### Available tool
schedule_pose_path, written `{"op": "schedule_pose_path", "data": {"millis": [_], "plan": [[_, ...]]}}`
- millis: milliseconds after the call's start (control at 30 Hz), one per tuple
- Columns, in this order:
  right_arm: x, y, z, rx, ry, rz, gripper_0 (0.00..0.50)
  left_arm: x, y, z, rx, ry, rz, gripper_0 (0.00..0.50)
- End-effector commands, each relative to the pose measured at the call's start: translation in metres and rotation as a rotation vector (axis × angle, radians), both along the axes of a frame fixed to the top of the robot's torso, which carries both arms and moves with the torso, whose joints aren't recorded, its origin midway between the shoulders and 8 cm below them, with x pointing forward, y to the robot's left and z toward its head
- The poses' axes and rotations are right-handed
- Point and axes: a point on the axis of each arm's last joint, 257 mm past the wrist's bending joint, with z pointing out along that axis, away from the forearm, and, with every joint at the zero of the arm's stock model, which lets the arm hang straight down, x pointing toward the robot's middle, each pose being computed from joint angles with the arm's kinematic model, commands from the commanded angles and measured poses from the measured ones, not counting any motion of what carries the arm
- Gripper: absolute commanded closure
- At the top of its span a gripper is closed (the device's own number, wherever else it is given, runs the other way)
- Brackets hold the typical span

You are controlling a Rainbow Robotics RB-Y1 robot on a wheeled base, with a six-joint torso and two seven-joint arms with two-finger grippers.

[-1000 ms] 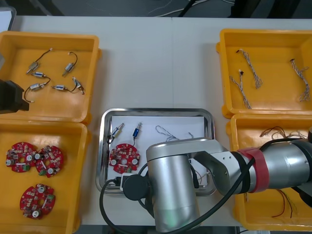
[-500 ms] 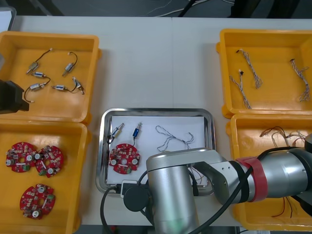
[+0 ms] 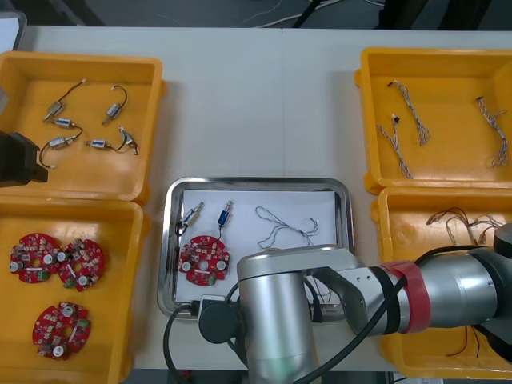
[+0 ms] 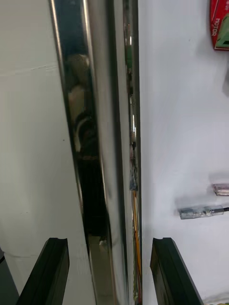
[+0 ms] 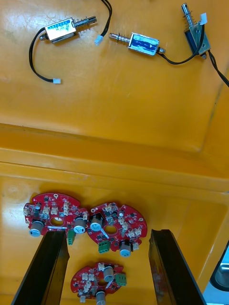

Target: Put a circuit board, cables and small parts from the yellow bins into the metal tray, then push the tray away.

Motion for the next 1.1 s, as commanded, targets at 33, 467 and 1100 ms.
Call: {"op": "schedule_pose_path", "data": {"millis": [33, 467, 1100], "plan": [[-0.015, 0.019, -0.005, 0.009, 0.012, 0.07, 0.0, -0.005, 0.016, 0.014, 0.084, -0.012, -0.065, 0.0], [-0.011, 0.023, -0.003, 0.024, -0.003, 0.06, 0.455, -0.005, 0.016, 0.014, 0.084, -0.012, -0.065, 0.0], [0.03, 0.013, 0.029, 0.033, -0.102, 0.1, 0.497, -0.005, 0.016, 0.014, 0.084, -0.012, -0.065, 0.0]]}}
